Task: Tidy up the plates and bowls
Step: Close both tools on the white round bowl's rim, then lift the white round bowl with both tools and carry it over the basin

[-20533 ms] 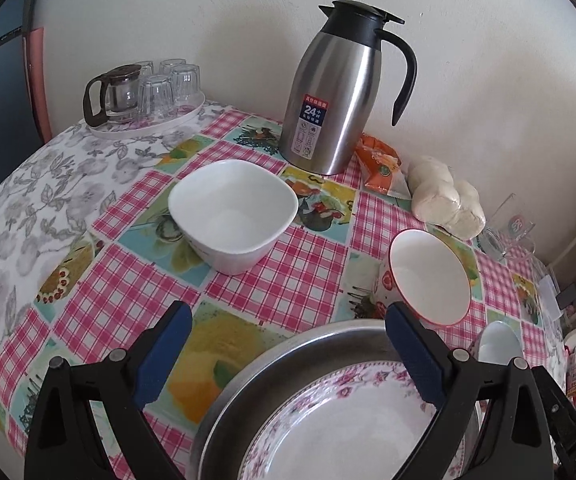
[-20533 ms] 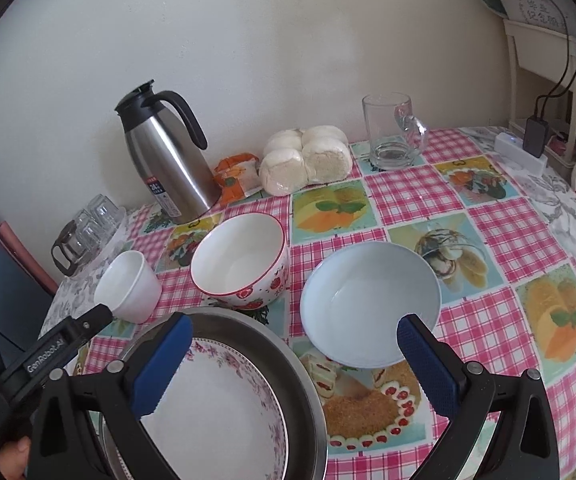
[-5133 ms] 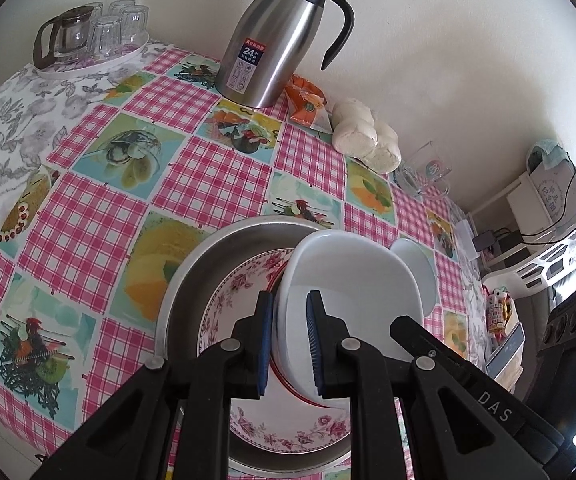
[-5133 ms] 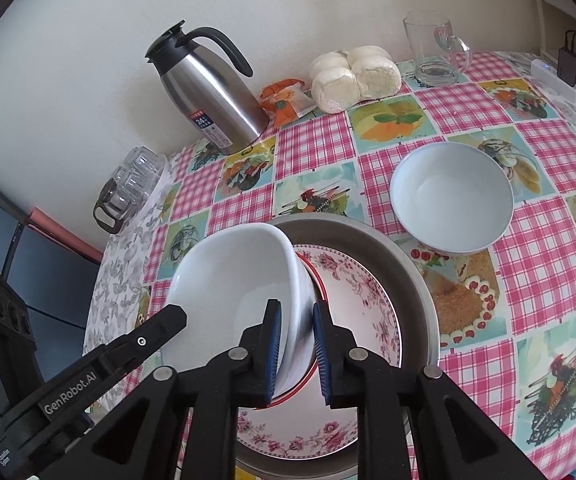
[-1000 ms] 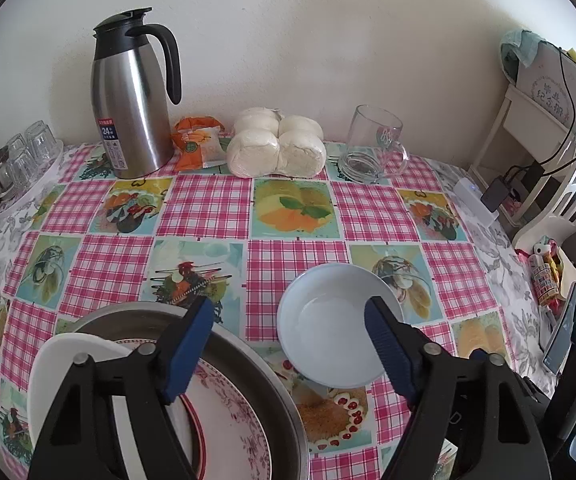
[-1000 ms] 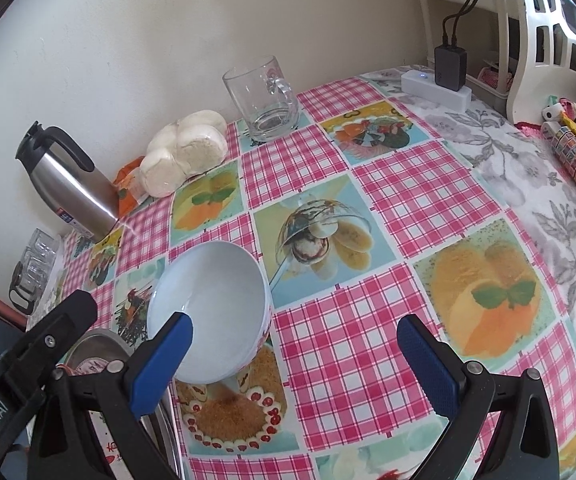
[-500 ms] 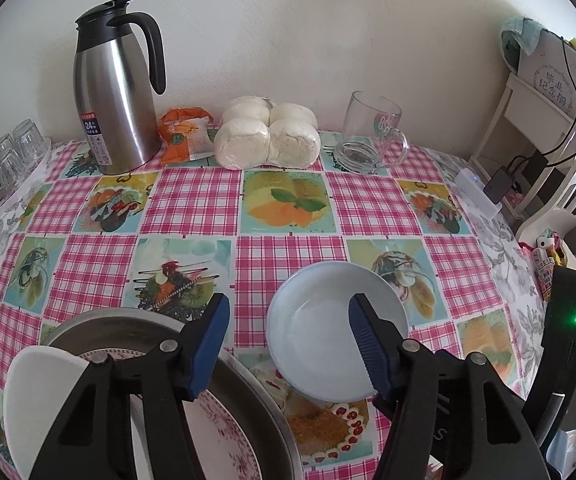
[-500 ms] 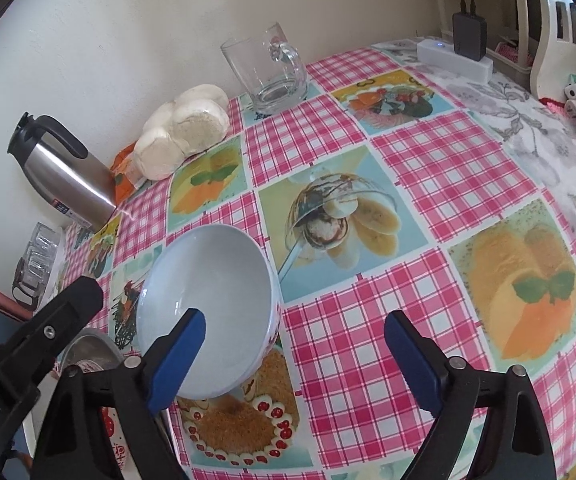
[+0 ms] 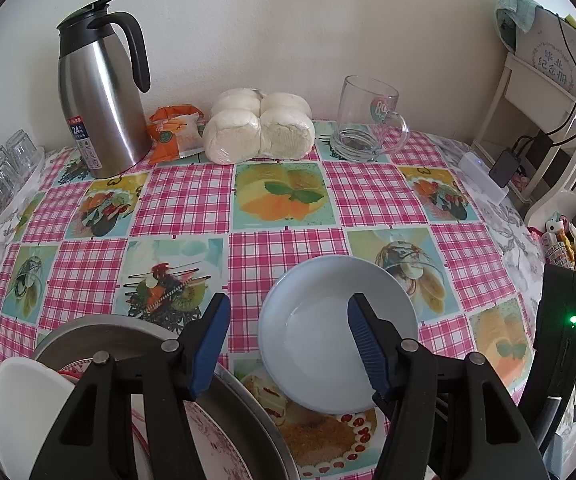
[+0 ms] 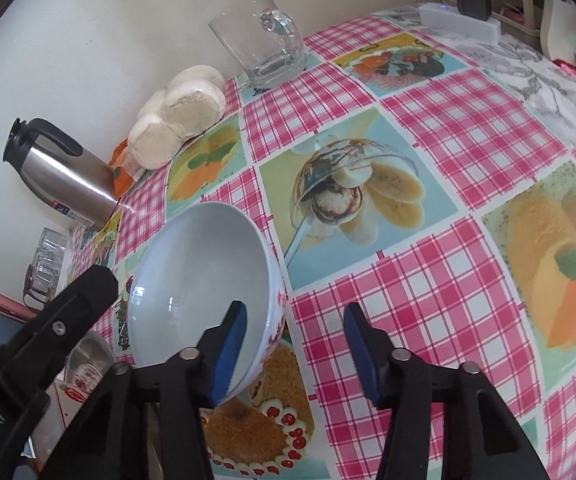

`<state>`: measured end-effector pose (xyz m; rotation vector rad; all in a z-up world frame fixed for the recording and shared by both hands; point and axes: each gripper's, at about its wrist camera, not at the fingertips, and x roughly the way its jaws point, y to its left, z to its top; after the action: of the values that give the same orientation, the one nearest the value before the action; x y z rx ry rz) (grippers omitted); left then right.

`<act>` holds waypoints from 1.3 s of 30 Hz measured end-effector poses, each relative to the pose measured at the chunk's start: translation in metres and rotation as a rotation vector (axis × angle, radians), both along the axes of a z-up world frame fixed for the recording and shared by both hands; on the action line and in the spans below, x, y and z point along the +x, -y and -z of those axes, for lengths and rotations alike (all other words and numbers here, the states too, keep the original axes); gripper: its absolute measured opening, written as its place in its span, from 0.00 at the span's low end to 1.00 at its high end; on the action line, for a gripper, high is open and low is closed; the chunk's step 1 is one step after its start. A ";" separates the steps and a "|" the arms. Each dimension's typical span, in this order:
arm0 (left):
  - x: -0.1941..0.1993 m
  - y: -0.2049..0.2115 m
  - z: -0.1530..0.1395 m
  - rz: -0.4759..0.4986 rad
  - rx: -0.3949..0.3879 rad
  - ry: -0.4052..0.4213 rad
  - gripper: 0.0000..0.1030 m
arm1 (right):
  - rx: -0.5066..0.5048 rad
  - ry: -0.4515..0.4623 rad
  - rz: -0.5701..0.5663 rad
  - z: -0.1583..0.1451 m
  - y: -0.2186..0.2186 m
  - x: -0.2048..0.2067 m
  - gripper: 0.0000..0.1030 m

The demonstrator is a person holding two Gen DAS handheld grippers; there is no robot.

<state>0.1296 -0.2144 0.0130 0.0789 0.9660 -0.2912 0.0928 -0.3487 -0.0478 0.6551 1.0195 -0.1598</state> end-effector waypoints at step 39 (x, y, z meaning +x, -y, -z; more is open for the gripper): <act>-0.008 0.025 0.053 0.084 0.073 -0.155 0.24 | 0.064 -0.006 0.000 0.005 0.024 -0.009 0.10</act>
<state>0.1215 -0.2396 -0.0397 0.1662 1.1291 -0.3434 0.0843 -0.3728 -0.0532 0.7132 1.0341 -0.1293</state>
